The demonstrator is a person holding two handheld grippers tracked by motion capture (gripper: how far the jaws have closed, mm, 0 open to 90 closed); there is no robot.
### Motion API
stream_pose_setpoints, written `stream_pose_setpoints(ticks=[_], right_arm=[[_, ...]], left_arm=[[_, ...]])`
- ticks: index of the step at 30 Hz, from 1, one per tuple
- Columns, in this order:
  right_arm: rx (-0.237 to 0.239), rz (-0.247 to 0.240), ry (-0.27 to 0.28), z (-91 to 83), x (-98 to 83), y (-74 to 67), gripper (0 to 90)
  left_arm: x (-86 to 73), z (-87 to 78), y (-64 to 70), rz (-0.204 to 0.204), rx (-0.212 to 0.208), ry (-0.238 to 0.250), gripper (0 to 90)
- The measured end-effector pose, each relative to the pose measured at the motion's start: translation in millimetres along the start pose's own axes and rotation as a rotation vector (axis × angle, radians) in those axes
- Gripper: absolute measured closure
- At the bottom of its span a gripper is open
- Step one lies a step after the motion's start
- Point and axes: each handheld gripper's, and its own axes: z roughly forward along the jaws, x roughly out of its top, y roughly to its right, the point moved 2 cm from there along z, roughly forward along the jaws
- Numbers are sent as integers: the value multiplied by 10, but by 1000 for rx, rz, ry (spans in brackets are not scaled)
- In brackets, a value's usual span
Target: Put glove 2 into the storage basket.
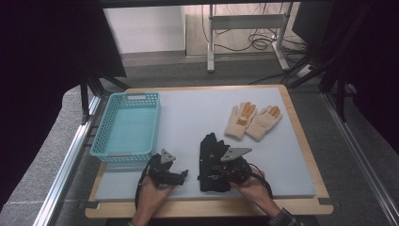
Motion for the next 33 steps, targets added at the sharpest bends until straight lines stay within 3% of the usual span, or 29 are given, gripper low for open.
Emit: stream_pose_setpoints(ticks=[5,9,14,17,20,23,27,29,33], right_arm=[[19,-15,50,-116,151,-54,879],[48,-23,48,-61,191,-109,878],[34,-51,-27,96,58,-115,864],[50,-15,12,29,43,-56,807],[12,4,61,-137,65,43,729],[-25,44,81,-255,14,172,741],[-88,95,77,-343,-181,348,809],[-82,120,57,-350,-312,392,823],[-40,114,34,-295,-449,342,825]], left_arm=[[1,2,2,-4,0,3,57],[0,2,4,-6,0,4,57],[0,0,1,-1,0,0,57],[0,0,1,-1,0,0,57],[0,0,1,-2,0,0,57],[0,-1,0,-2,-1,0,57],[0,-3,-2,-2,-2,0,59],[0,-7,-2,-1,-3,0,61],[-35,-53,-7,17,-12,-5,74]])
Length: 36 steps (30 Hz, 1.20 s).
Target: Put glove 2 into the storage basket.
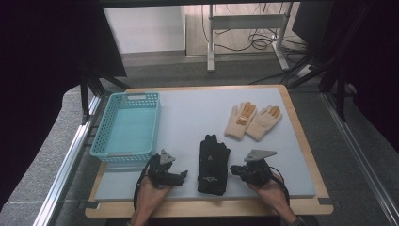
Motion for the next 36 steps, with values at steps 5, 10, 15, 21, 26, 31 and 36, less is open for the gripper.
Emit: stream_pose_setpoints(ticks=[5,10,15,21,26,31,36], right_arm=[[39,-43,-27,209,-30,-140,818],[68,-62,-17,361,59,-255,812],[63,-72,-15,526,178,-337,804],[15,-109,-6,749,351,-398,802],[9,-118,-7,767,367,-403,790],[10,-108,-6,640,291,-346,738],[-32,-84,5,429,210,-173,670]], left_arm=[[-84,-105,-33,4,14,-24,63],[-202,-203,-95,-10,24,-19,45],[-292,-263,-191,0,32,-12,9],[-331,-259,-229,8,7,13,2],[-344,-256,-229,-1,5,25,5],[-353,-253,-232,17,0,47,8],[-348,-239,-229,40,-20,73,38]])
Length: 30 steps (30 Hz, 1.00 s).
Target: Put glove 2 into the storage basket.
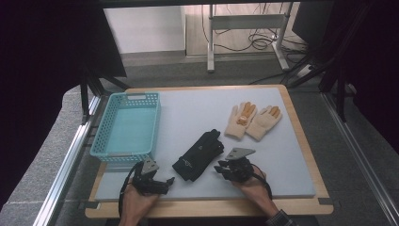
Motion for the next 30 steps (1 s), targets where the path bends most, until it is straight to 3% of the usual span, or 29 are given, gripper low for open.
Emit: stream_pose_setpoints(ticks=[6,8,9,15,17,24,30], right_arm=[[-73,42,6,-330,-184,309,550],[-83,50,5,-366,-211,348,535],[-124,69,8,-478,-301,488,478],[-191,120,12,-625,-433,727,391],[-245,113,-6,-647,-483,816,340],[-253,120,-17,-636,-529,863,278],[-266,126,-20,-630,-533,867,249]], left_arm=[[4,9,-18,-3,-21,-1,48],[7,9,-19,-2,-22,-5,47],[12,10,-18,-4,-22,-9,47],[25,6,-13,-5,-19,-22,50],[30,4,-7,-6,-16,-27,50],[66,-35,51,-2,-34,-52,51],[205,-167,130,3,-63,-47,49]])
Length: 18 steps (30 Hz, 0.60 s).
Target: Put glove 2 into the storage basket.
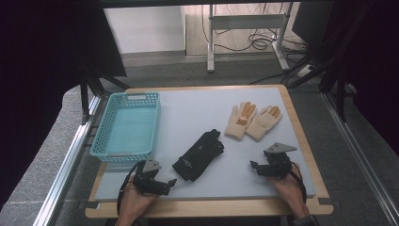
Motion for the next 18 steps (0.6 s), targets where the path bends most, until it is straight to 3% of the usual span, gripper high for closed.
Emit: stream_pose_setpoints(ticks=[4,7,8,12,18], right_arm=[[1,2,1,1,-1,0,248],[2,3,1,1,-2,2,248],[1,4,1,1,-2,1,248],[2,4,1,1,-3,1,247],[3,4,2,1,-3,3,247]], left_arm=[[184,-52,85,7,-26,1,40],[405,4,156,11,-49,-4,27],[405,4,156,11,-49,-4,22],[609,143,218,-1,-57,-26,3],[872,475,309,32,-53,-74,0]])
